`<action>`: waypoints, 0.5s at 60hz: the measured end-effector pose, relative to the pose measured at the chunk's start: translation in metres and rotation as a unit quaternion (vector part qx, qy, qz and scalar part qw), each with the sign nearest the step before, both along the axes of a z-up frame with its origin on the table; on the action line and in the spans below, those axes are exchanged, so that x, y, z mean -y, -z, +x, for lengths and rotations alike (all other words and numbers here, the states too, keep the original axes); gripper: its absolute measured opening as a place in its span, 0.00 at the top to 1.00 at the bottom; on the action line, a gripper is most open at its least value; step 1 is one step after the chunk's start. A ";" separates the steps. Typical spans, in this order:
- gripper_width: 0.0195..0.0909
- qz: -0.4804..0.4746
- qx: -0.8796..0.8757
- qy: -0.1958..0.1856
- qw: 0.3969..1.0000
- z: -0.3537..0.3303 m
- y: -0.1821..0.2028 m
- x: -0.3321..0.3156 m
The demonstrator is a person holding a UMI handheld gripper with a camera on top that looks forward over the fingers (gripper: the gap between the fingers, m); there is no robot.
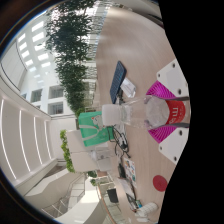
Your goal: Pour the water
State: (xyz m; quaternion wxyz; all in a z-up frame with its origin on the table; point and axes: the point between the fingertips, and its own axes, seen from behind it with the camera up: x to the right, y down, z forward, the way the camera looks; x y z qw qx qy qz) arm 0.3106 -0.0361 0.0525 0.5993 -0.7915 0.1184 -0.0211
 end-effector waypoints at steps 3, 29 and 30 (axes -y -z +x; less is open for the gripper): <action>0.86 -0.008 -0.015 0.004 1.000 -0.002 -0.010 0.001; 0.87 -0.014 0.451 -0.141 0.881 -0.249 -0.206 -0.062; 0.87 -0.021 0.480 -0.146 0.865 -0.262 -0.202 -0.067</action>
